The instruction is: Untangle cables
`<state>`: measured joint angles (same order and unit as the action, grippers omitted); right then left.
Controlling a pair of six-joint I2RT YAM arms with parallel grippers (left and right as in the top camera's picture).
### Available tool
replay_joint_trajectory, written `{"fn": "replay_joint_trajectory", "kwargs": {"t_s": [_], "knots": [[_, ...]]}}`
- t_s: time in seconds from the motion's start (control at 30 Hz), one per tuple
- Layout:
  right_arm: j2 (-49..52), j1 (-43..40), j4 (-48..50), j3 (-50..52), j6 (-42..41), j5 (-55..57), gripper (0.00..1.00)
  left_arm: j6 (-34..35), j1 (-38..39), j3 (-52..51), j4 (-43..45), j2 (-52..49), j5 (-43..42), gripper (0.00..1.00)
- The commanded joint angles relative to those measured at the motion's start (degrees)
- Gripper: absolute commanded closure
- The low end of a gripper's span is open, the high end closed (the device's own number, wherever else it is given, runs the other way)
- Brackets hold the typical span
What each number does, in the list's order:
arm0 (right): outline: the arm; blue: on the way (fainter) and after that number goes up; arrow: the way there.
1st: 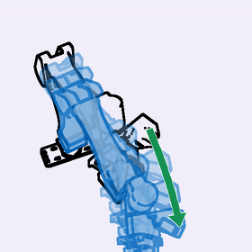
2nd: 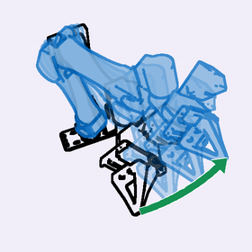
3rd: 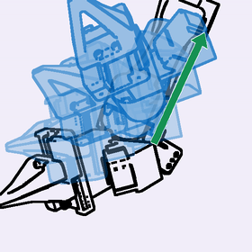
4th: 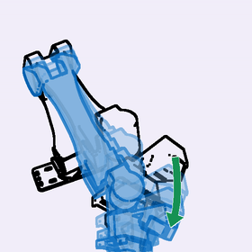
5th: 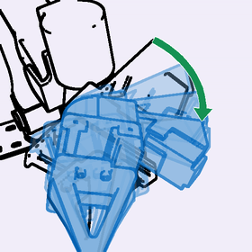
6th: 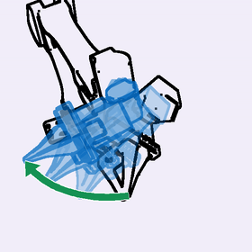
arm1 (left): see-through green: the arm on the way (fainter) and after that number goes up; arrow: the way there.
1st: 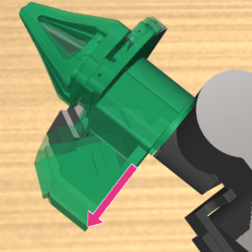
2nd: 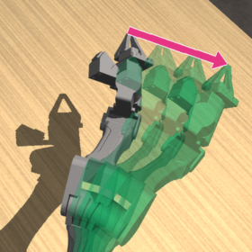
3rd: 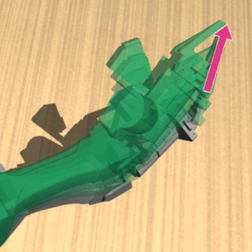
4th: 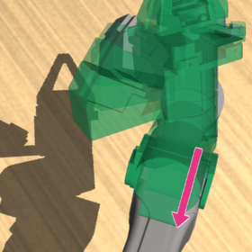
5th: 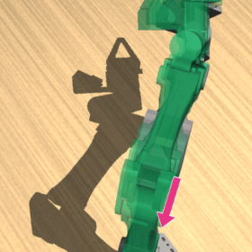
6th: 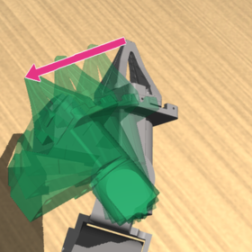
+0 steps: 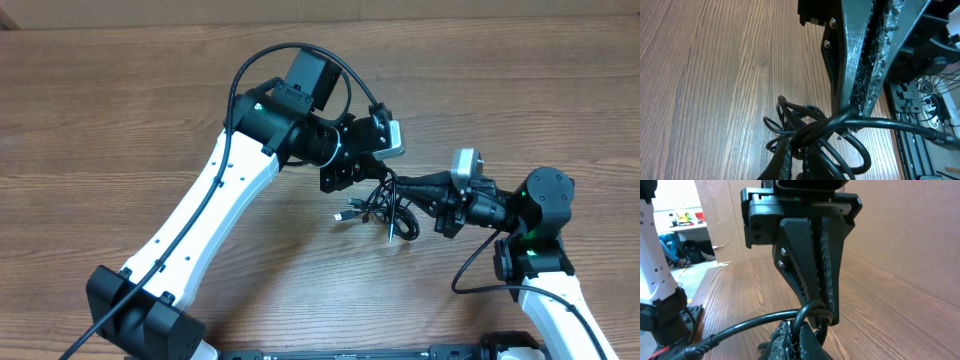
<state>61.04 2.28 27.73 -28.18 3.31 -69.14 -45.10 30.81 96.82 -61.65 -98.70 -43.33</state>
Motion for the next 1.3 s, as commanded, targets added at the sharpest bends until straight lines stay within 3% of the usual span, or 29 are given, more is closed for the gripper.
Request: {"fn": "replay_joint_trajectory", "kwargs": {"t_s": [0.0, 0.43, 0.83, 0.87, 0.9, 0.93, 1.07, 1.17, 1.27], "knots": [[-0.48, 0.2, 0.9, -1.14, -3.34, 2.56, 0.96, -1.22, -0.87, 1.66, 0.09, -0.07, -5.81, 0.96], [-0.48, -5.03, -3.69, -1.14, -6.54, 5.03, 0.96, -1.62, -7.67, 1.66, 0.0, 0.13, -15.13, 0.96], [-0.48, -5.79, -4.39, -1.14, -6.54, 4.42, 0.96, -1.6, -7.48, 1.66, 0.35, 0.13, -16.22, 0.96], [-0.48, -5.79, -4.0, -1.14, -6.54, 4.07, 0.96, -1.62, -7.43, 1.66, 0.17, 0.13, -16.83, 0.93], [-0.48, -5.79, -3.52, -1.14, -6.54, 3.37, 0.96, -1.62, -7.43, 1.66, 0.13, 0.13, -17.84, 0.82], [-0.48, -5.79, -2.71, -1.14, -6.56, 2.47, 0.96, -1.62, -7.43, 1.66, 0.11, 0.13, -18.6, 0.64], [-0.48, -5.79, 1.2, -1.14, -9.35, 0.22, 0.96, -1.64, -7.43, 1.66, 0.15, 0.13, -20.74, 0.39], [-0.48, -5.79, 3.8, -1.14, -11.93, 0.04, 0.96, -1.62, -7.43, 1.66, -0.07, 0.13, -20.81, 0.24], [-0.48, -5.79, 6.05, -1.14, -14.29, 0.04, 0.96, -1.62, -7.43, 1.66, -0.9, 0.13, -20.79, 0.16]]}}
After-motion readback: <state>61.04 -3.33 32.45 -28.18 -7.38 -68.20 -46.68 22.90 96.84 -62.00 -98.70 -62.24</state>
